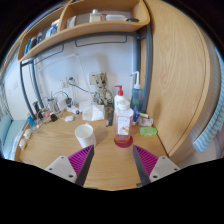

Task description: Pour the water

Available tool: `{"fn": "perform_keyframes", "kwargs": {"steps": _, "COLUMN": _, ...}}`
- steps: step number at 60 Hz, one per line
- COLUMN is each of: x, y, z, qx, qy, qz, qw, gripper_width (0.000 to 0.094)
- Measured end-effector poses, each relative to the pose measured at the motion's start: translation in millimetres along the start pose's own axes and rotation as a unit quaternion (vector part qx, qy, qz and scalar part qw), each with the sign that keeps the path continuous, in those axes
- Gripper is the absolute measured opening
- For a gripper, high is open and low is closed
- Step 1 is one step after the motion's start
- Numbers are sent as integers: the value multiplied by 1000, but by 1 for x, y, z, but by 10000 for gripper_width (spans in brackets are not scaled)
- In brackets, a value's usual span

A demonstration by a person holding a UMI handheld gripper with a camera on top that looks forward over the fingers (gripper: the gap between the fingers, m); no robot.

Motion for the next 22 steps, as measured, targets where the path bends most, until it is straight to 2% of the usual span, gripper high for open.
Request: {"fn": "perform_keyframes", "kwargs": {"steps": 22, "x": -4, "y": 6, "z": -50, "qx": -4, "qy": 10, "qz": -6, "qw": 1000, "gripper_width": 785}}
Point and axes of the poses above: the point between the fingertips, and its own axes, seen from behind it with the camera up: y to the left, x down, z forward, the way the camera looks, the point moved 7 cm from there along -z, backward, against the way the camera looks, and after that the axes turned 9 degrees about -y, right-handed, at the moved point
